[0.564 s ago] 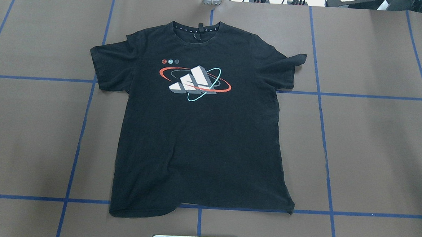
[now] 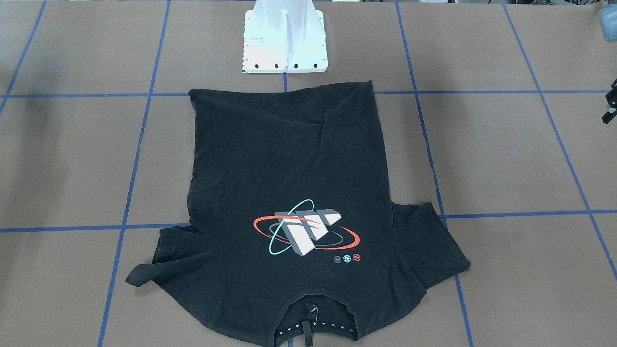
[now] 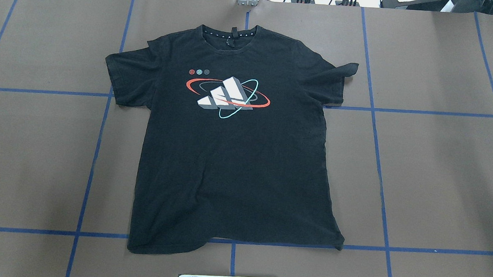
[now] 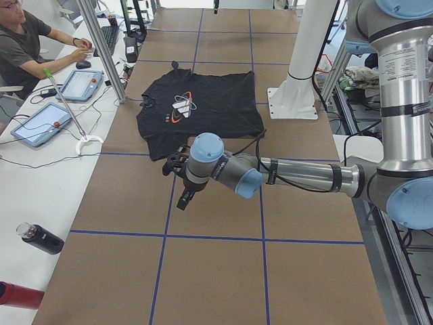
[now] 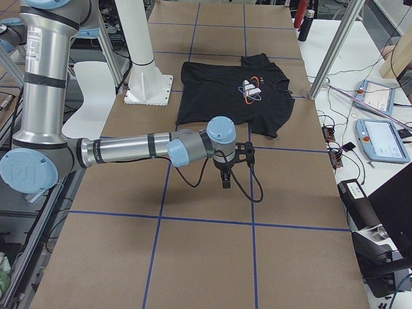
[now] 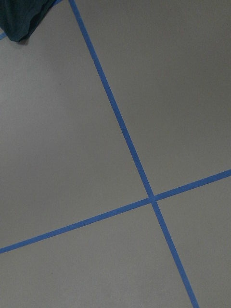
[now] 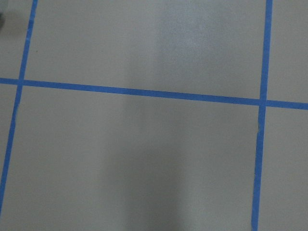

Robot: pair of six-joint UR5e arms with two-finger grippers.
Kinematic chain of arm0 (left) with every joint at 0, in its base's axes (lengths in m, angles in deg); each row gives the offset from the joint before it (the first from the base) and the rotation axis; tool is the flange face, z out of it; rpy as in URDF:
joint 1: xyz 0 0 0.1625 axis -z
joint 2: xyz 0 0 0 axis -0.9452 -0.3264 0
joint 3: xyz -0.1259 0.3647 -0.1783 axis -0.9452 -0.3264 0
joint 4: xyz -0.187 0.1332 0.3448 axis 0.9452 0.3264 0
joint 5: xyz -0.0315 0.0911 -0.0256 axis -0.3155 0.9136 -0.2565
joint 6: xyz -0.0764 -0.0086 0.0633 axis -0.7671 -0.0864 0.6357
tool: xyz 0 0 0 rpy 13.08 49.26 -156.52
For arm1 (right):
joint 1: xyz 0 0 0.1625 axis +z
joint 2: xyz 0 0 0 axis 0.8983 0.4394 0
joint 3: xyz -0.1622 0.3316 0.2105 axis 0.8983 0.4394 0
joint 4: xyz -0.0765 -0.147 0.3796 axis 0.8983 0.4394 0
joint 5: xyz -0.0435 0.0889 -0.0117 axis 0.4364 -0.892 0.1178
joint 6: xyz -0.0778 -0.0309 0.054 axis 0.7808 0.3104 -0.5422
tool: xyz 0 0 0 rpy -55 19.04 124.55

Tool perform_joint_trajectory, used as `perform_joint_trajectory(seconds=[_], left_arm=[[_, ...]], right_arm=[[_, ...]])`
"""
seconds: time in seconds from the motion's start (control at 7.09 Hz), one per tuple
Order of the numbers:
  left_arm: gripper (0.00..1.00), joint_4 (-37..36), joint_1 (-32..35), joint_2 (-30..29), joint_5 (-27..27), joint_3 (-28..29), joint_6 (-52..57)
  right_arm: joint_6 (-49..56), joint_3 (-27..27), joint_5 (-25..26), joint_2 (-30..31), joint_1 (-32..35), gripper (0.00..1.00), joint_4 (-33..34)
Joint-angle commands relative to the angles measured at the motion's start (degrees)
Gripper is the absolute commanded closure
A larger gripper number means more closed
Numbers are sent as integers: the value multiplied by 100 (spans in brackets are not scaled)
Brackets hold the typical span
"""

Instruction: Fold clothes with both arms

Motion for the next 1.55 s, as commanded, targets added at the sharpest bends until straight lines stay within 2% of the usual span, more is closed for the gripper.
perform_joint_trajectory(seconds=[0.0,0.28,0.42,0.85,0.99,1.13,1.27,1.41], left_arm=[[0,21,-5,28,-44,-4,17],[0,21,-14,19,-18,119,18],[0,21,-22,-7,-9,154,17],[0,249,-31,-34,-9,207,0],[0,293,-40,-43,0,181,0],[0,502,-31,-34,0,198,-9],[0,565,-31,-34,8,198,0],[0,618,-31,-25,9,198,0]], right_arm=[[3,340,-13,-166,-36,0,-19],[-6,314,39,-516,-832,0,-36],[-163,601,170,-1022,-993,0,-10],[-2064,2111,276,-3191,-1354,0,-19],[-2733,2490,346,-3720,-1398,1,-36],[-3583,2772,356,-3804,-1416,4,-732],[-4880,3471,356,-3805,-1469,4,-2175],[-5737,3983,399,-3822,-1539,4,-3381]])
